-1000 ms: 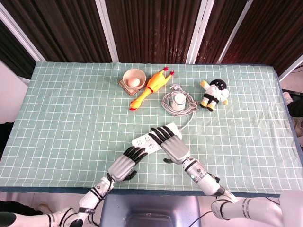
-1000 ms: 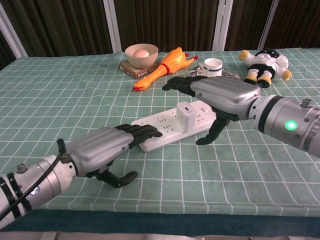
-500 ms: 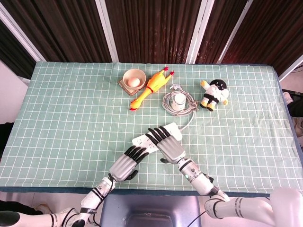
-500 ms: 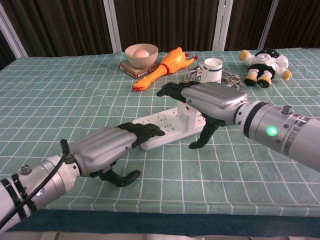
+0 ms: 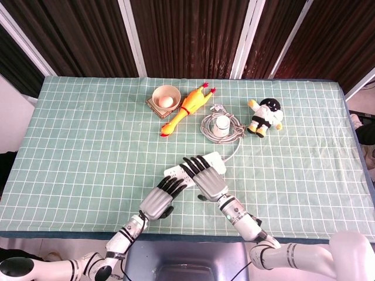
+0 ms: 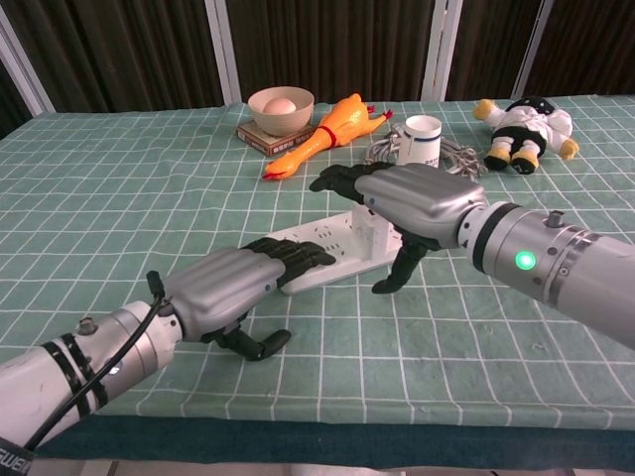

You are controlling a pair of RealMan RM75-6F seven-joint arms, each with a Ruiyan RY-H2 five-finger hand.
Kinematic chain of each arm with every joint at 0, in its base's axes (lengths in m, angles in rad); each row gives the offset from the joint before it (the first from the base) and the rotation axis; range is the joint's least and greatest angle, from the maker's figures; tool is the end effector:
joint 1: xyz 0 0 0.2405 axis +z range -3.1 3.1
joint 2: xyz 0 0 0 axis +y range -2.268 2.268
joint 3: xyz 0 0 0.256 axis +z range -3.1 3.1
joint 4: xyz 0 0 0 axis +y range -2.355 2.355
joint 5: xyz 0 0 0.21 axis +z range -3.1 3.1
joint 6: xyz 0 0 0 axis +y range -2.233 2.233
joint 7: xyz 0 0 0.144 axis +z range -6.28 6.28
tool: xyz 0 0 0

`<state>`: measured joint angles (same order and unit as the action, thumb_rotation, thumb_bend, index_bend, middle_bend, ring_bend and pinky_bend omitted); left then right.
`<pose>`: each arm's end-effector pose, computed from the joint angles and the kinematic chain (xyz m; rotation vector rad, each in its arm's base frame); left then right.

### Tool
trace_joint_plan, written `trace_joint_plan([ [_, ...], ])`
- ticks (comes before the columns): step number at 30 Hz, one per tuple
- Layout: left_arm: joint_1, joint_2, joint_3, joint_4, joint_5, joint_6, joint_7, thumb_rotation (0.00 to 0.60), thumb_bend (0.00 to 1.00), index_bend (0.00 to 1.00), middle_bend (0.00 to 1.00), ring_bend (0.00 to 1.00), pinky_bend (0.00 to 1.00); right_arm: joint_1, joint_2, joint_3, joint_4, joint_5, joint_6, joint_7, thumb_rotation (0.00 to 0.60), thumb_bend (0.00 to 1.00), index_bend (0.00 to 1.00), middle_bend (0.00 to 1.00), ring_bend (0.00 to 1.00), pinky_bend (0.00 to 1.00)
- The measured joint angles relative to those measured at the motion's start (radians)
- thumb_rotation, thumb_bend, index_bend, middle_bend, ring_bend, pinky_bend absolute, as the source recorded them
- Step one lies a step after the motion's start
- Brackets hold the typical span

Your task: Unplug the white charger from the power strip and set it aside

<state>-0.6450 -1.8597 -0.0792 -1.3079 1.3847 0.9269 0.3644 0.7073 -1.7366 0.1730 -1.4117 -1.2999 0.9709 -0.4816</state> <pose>-0.1280 0.2653 -0.1199 -2.1391 -0.8914 -0.9558 -0.1127 -0.3088 -0.0697 2.0228 -0.7509 0.9790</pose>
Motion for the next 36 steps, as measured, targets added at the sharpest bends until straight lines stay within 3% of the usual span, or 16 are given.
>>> trace_joint_plan([
  [12, -0.009, 0.012, 0.006, -0.013, -0.027, -0.010, -0.004, 0.600, 0.44, 0.00, 0.00, 0.00, 0.08, 0.021, -0.046, 0.006, 0.095, -0.002, 0.027, 0.001, 0.600, 0.28, 0.37, 0.05, 0.00, 0.00],
  [28, -0.024, 0.012, 0.008, -0.021, -0.068, -0.020, 0.030, 0.600, 0.44, 0.00, 0.00, 0.00, 0.08, 0.033, -0.063, -0.007, 0.204, -0.057, 0.056, 0.088, 0.600, 0.29, 0.37, 0.06, 0.00, 0.00],
  [36, -0.030, 0.007, 0.011, -0.017, -0.076, -0.021, 0.034, 0.600, 0.44, 0.00, 0.00, 0.00, 0.08, 0.037, -0.088, -0.011, 0.238, -0.059, 0.062, 0.066, 0.600, 0.32, 0.44, 0.09, 0.00, 0.00],
])
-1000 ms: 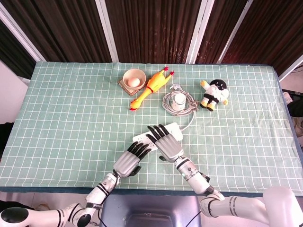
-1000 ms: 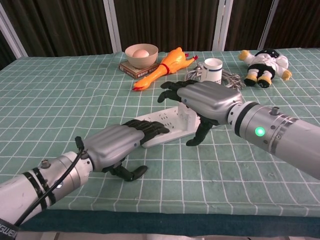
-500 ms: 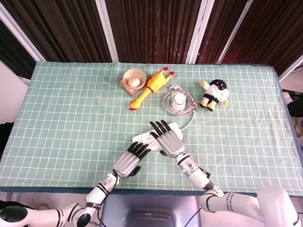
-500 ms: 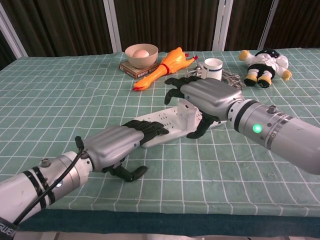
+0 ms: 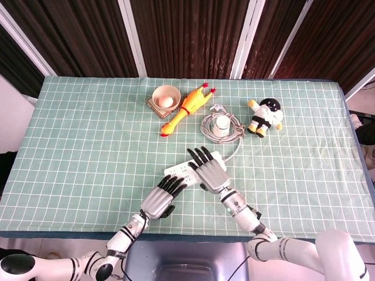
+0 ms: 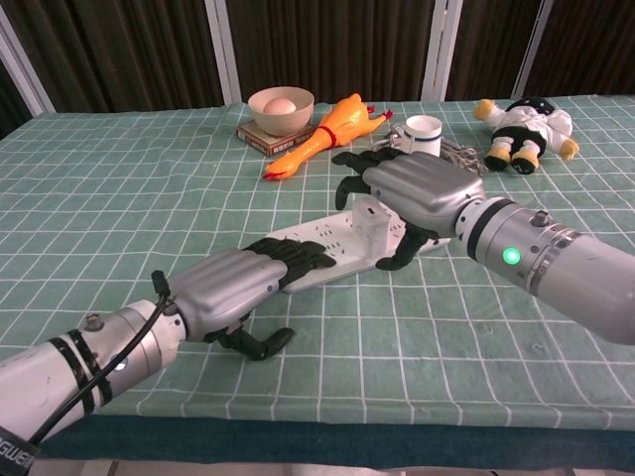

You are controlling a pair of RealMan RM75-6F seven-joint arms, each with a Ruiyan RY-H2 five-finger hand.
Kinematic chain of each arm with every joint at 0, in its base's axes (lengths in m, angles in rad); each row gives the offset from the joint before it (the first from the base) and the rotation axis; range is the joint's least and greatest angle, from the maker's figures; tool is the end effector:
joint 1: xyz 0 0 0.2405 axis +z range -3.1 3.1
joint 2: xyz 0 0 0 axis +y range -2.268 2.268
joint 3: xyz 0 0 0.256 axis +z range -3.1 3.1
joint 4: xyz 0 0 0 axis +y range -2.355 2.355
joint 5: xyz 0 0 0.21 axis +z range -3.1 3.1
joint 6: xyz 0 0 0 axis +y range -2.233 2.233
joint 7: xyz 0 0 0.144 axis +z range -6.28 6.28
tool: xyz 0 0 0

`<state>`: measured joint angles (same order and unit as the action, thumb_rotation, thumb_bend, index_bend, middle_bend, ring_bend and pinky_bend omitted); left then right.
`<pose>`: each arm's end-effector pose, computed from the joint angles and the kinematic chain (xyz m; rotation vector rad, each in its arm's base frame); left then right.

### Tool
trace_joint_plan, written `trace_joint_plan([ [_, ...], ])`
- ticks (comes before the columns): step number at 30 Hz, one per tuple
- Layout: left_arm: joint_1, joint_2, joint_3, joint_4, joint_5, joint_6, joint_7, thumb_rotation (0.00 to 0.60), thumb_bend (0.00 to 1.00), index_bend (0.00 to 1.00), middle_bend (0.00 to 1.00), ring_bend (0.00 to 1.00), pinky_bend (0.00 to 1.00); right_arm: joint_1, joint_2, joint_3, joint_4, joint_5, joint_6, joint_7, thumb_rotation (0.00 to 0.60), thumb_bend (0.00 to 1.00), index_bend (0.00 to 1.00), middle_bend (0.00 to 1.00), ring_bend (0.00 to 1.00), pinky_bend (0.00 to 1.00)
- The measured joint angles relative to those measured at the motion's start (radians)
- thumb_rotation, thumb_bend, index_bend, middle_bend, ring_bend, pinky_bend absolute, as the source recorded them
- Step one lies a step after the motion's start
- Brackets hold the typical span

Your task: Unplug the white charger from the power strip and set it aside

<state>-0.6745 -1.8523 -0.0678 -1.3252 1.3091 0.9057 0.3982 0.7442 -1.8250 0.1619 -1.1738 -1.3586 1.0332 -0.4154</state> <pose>-0.1282 0.2668 -0.1226 -2.1562 -0.9156 -0.9039 -0.1268 -0.3342 -0.0790 1.9571 -0.6204 0.9661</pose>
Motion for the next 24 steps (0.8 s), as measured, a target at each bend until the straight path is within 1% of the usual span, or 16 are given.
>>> trace_joint_plan([
  [3, -0.003, -0.002, 0.000, 0.003, -0.004, -0.002, -0.001, 0.600, 0.44, 0.00, 0.00, 0.00, 0.08, 0.001, -0.005, 0.000, 0.007, 0.002, 0.001, -0.009, 0.600, 0.36, 0.49, 0.12, 0.00, 0.00],
  [7, -0.003, -0.002, 0.001, 0.003, -0.004, 0.000, -0.002, 0.600, 0.44, 0.00, 0.00, 0.00, 0.08, 0.001, -0.009, 0.002, 0.014, 0.005, 0.005, -0.018, 0.600, 0.38, 0.51, 0.15, 0.00, 0.01],
  [9, -0.003, -0.001, 0.003, 0.001, -0.004, 0.001, -0.003, 0.600, 0.44, 0.00, 0.00, 0.00, 0.08, 0.001, -0.010, 0.003, 0.015, 0.009, 0.003, -0.019, 0.600, 0.38, 0.51, 0.20, 0.05, 0.05],
  [11, 0.000, 0.002, 0.009, -0.003, -0.002, 0.004, -0.002, 0.600, 0.43, 0.00, 0.00, 0.00, 0.08, 0.001, -0.013, 0.006, 0.019, 0.018, -0.002, -0.021, 0.600, 0.38, 0.53, 0.28, 0.13, 0.11],
  [12, 0.003, 0.005, 0.013, -0.007, -0.002, 0.009, 0.001, 0.600, 0.43, 0.00, 0.00, 0.00, 0.08, 0.001, -0.015, 0.007, 0.022, 0.021, -0.004, -0.023, 0.600, 0.38, 0.53, 0.30, 0.15, 0.13],
  [15, 0.003, 0.006, 0.011, -0.008, -0.008, 0.008, 0.004, 0.600, 0.44, 0.00, 0.00, 0.00, 0.08, 0.001, -0.018, 0.009, 0.024, 0.025, -0.004, -0.029, 0.600, 0.39, 0.55, 0.38, 0.24, 0.24],
  [18, -0.001, 0.004, 0.008, -0.003, -0.013, 0.005, 0.005, 0.600, 0.44, 0.00, 0.00, 0.00, 0.08, 0.001, -0.018, 0.009, 0.022, 0.028, -0.005, -0.032, 0.600, 0.39, 0.59, 0.41, 0.29, 0.30],
  [20, -0.003, 0.003, 0.006, 0.000, -0.015, 0.003, 0.005, 0.600, 0.43, 0.00, 0.00, 0.00, 0.08, 0.002, -0.019, 0.009, 0.021, 0.029, -0.006, -0.033, 0.600, 0.39, 0.61, 0.43, 0.32, 0.32],
  [24, -0.006, 0.003, 0.006, 0.001, -0.017, 0.003, 0.004, 0.600, 0.44, 0.00, 0.00, 0.00, 0.08, 0.002, -0.018, 0.009, 0.017, 0.032, -0.009, -0.035, 0.600, 0.39, 0.65, 0.46, 0.35, 0.35],
])
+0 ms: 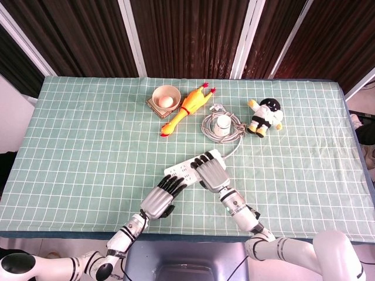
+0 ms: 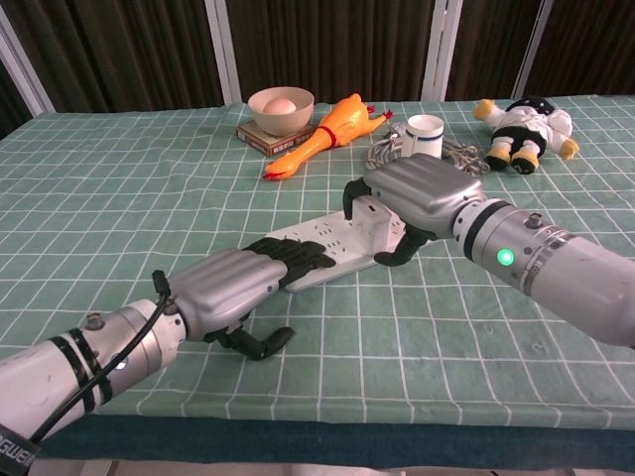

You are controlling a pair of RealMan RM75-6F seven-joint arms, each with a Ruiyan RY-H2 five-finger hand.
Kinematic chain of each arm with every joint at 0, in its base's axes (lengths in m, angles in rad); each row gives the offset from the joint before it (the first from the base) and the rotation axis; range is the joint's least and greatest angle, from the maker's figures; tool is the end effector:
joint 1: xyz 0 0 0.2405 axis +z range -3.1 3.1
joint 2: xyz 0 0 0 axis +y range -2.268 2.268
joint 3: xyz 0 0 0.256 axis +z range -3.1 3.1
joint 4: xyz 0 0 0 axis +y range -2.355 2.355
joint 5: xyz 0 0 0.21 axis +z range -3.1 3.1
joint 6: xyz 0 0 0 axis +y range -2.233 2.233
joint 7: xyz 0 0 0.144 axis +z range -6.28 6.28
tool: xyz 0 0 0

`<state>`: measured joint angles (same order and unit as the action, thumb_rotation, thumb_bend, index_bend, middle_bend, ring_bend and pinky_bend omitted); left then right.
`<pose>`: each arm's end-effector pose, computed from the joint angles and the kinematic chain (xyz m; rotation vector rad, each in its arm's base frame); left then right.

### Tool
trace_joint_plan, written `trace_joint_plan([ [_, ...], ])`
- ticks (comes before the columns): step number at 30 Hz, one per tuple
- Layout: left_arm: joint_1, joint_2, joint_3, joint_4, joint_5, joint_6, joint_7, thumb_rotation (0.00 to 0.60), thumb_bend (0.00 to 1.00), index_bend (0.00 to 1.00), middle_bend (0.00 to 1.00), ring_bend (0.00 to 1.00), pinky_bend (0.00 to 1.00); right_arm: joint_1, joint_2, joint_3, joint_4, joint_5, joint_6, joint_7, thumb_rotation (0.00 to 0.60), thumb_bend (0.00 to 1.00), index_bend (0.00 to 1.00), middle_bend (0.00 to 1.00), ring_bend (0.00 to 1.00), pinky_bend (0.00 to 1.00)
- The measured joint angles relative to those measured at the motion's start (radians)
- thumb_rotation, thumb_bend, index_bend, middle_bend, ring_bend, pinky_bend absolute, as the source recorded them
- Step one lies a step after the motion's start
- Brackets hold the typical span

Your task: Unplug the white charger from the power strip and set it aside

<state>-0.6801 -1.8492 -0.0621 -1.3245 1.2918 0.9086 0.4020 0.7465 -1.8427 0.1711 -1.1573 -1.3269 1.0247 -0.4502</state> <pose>-0.1303 0.2680 -0.1222 -2.1523 -0.9194 -0.8914 -0.1282 -0.3366 -0.0829 1.9441 -0.6233 0.9328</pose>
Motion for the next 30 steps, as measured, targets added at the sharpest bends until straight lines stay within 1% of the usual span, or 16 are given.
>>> trace_joint_plan([
  [3, -0.002, 0.000, -0.001, 0.001, -0.003, -0.001, 0.001, 0.600, 0.43, 0.00, 0.00, 0.00, 0.08, 0.000, -0.001, 0.000, -0.002, -0.001, 0.003, 0.000, 0.600, 0.40, 0.69, 0.48, 0.39, 0.41],
  [7, -0.003, 0.001, -0.001, -0.001, -0.004, 0.001, 0.001, 0.600, 0.43, 0.00, 0.00, 0.00, 0.08, 0.000, -0.005, 0.000, 0.000, -0.002, 0.006, -0.001, 0.600, 0.42, 0.74, 0.51, 0.43, 0.46],
  [11, -0.005, 0.000, 0.000, 0.002, -0.006, 0.000, 0.003, 0.600, 0.43, 0.00, 0.00, 0.00, 0.08, -0.001, -0.010, 0.000, 0.006, -0.007, 0.016, 0.002, 0.600, 0.44, 0.80, 0.55, 0.48, 0.49],
  [23, -0.005, -0.005, 0.010, 0.008, -0.011, -0.003, 0.006, 0.600, 0.43, 0.00, 0.01, 0.00, 0.08, -0.005, -0.023, 0.003, 0.027, -0.025, 0.040, 0.046, 0.600, 0.45, 0.91, 0.63, 0.56, 0.58],
  [25, -0.001, -0.004, 0.017, 0.004, -0.007, 0.002, 0.004, 0.600, 0.43, 0.00, 0.01, 0.01, 0.08, -0.006, -0.024, 0.004, 0.028, -0.024, 0.040, 0.056, 0.600, 0.46, 0.92, 0.64, 0.57, 0.59],
  [30, -0.007, -0.012, 0.014, 0.020, -0.009, -0.010, -0.002, 0.600, 0.43, 0.00, 0.01, 0.02, 0.08, -0.010, -0.027, 0.011, 0.025, -0.011, 0.033, 0.079, 0.600, 0.46, 0.94, 0.65, 0.59, 0.61],
])
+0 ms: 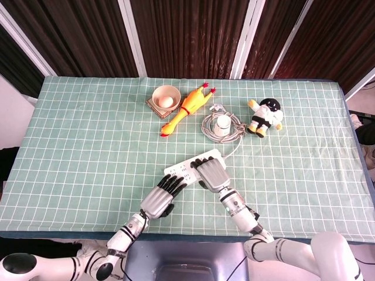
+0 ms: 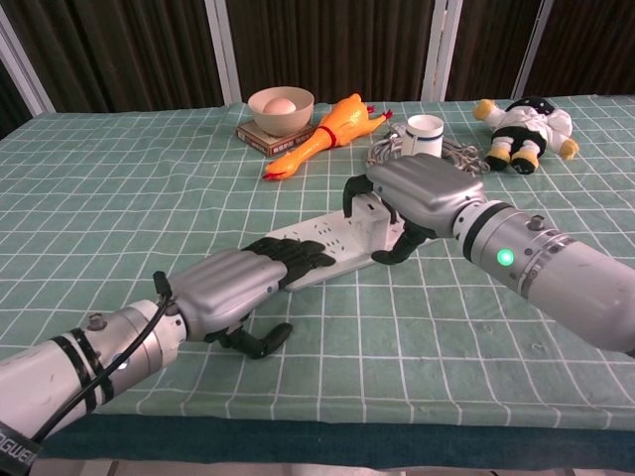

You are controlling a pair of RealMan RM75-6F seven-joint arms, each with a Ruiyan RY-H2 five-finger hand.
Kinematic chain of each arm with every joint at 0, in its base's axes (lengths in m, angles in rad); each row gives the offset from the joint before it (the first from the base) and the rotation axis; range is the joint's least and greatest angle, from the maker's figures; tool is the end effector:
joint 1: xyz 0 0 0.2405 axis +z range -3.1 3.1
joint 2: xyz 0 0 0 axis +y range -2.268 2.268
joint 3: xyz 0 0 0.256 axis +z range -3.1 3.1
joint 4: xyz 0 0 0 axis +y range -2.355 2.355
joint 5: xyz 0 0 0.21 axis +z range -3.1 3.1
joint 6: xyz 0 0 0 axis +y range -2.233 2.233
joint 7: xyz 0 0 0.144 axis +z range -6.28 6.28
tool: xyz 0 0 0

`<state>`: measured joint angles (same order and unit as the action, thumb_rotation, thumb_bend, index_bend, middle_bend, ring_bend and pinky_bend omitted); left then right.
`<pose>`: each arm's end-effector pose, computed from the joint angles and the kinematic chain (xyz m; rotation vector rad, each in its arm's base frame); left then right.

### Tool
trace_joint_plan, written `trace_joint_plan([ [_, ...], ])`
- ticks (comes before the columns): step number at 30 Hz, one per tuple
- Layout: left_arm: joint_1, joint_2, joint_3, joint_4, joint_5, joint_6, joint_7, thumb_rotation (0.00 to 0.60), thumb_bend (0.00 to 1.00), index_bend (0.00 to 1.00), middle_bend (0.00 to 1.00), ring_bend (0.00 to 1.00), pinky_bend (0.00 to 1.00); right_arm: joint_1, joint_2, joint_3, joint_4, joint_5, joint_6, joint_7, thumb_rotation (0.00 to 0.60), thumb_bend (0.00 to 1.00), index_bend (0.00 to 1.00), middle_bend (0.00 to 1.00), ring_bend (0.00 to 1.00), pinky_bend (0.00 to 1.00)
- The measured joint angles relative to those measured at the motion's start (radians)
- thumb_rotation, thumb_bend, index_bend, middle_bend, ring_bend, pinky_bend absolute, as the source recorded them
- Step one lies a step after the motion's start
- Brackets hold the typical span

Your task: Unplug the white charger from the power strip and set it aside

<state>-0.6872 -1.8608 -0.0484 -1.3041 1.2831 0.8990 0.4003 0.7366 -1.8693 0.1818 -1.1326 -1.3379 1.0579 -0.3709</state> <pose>-0.1331 0.2664 -0.1277 -2.1696 -0.9195 -0.8674 -0.1271 -0.3364 -0.0838 1.8919 -0.6970 1.0055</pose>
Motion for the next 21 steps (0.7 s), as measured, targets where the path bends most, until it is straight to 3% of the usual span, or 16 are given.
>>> trace_joint_plan([
  [21, 0.012, -0.011, 0.026, 0.001, 0.014, 0.010, 0.017, 0.600, 0.43, 0.00, 0.03, 0.06, 0.08, -0.008, 0.038, 0.063, -0.103, 0.133, -0.057, 0.024, 0.600, 0.47, 0.94, 0.66, 0.59, 0.61],
])
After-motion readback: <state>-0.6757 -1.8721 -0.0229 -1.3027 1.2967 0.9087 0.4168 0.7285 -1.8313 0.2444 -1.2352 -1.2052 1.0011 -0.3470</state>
